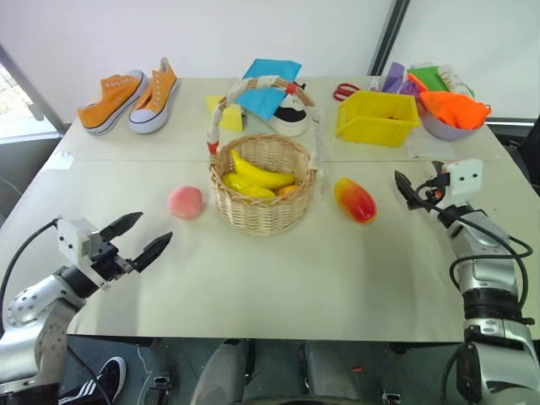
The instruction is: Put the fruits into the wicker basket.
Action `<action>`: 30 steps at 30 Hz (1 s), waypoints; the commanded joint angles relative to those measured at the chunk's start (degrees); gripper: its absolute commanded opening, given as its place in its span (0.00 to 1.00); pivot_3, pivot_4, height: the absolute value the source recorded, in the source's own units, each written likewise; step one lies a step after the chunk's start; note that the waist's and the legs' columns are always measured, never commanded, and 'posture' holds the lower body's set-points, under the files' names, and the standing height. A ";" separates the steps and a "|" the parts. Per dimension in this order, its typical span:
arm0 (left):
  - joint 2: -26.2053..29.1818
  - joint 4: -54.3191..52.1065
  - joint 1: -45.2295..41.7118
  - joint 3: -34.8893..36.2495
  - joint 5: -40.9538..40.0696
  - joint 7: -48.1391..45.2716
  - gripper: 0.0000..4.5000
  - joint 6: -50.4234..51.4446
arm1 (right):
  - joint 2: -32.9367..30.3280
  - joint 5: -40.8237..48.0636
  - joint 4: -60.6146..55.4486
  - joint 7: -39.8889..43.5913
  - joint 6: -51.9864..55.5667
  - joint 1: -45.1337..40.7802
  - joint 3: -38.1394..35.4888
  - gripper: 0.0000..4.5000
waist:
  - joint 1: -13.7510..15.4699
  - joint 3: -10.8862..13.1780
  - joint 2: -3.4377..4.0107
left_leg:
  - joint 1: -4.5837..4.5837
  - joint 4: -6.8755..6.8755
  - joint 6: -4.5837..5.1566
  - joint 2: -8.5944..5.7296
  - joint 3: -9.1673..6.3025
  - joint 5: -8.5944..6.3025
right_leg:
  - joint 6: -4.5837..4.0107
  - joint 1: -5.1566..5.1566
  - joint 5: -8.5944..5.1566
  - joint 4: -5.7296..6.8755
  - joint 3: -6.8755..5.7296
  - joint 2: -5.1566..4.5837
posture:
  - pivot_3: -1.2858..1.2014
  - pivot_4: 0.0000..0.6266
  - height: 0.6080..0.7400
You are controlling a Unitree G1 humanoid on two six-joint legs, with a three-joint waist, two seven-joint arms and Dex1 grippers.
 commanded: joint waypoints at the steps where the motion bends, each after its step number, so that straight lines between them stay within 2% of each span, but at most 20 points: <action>1: 1.43 -2.41 -1.27 -0.43 -1.07 -1.34 1.00 0.23 | -0.52 4.75 -14.73 0.63 7.10 4.35 -1.02 0.99 | 0.05 0.01 0.01 | 0.00 -0.01 0.00 0.00 0.00 0.00 | -0.05 0.00 -0.03 0.00 0.00 0.00 | 0.52 0.24 1.00; 6: 1.09 -3.16 -3.66 -2.98 -0.32 -1.63 1.00 -0.21 | 0.93 6.05 -32.60 -4.19 15.47 13.26 -0.44 0.99 | 0.07 0.00 0.01 | -0.02 -0.01 -0.01 -0.01 -0.01 -0.02 | -0.15 -0.01 -0.08 -0.05 0.00 -0.03 | 0.52 0.24 1.00; 12: 1.05 -2.19 -4.45 -5.46 0.63 -2.91 1.00 -1.12 | 2.04 5.40 -42.11 -10.13 26.63 14.45 2.55 0.99 | 0.04 0.00 0.03 | -0.03 -0.02 -0.02 0.01 0.00 -0.03 | -0.18 -0.05 -0.10 -0.05 0.01 -0.03 | 0.52 0.24 1.00; 25: 0.26 -1.28 -3.94 -5.24 1.42 -2.20 1.00 -1.90 | 0.59 3.86 -42.42 -12.23 42.37 6.61 8.75 0.99 | 0.16 0.01 0.02 | -0.06 -0.03 0.01 0.00 -0.01 -0.03 | -0.19 -0.10 -0.11 -0.14 -0.02 -0.05 | 0.52 0.24 1.00; 30: 0.32 -1.45 -3.86 -5.09 1.29 -1.92 1.00 -1.90 | 0.98 2.25 -39.46 -14.82 49.69 -1.36 10.73 0.99 | -0.06 0.01 0.03 | -0.06 -0.03 0.00 0.01 0.00 -0.03 | -0.22 -0.12 -0.09 -0.13 -0.02 -0.05 | 0.52 0.24 1.00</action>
